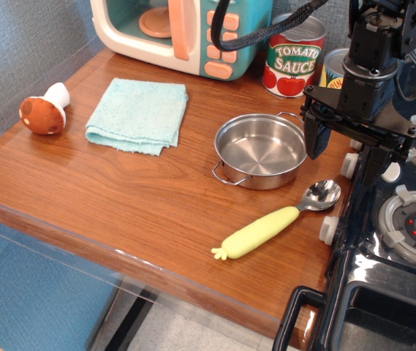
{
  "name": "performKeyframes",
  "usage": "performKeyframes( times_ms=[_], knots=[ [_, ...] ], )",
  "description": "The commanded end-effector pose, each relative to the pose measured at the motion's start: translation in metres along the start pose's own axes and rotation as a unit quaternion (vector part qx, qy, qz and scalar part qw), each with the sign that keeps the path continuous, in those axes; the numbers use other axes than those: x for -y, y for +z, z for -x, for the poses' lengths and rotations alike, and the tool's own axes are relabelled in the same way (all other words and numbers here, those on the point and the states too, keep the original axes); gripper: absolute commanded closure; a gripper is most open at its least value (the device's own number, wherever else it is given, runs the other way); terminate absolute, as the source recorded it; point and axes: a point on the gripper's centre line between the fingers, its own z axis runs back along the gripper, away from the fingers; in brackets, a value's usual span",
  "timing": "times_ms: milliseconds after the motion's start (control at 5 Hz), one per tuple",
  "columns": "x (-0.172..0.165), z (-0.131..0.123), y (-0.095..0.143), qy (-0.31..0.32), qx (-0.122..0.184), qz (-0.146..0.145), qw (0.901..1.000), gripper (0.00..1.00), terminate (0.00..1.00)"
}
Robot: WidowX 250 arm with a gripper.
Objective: Move the towel to the front middle part of the table
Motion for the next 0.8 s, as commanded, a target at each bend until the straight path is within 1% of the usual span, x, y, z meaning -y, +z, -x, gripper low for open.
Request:
performKeyframes(
  times_ms=[0, 200, 400, 600],
  knots=[
    [0.0, 0.0, 0.0, 0.0, 0.0, 0.0, 1.0, 0.0, 0.0],
    [-0.002, 0.009, 0.027, 0.011, 0.039, 0.015, 0.9991, 0.0, 0.0],
    [-0.016, 0.013, 0.053, 0.015, 0.066, 0.003, 0.9977, 0.0, 0.0],
    [-0.048, 0.019, 0.078, 0.04, 0.09, -0.019, 0.995, 0.0, 0.0]
  ],
)
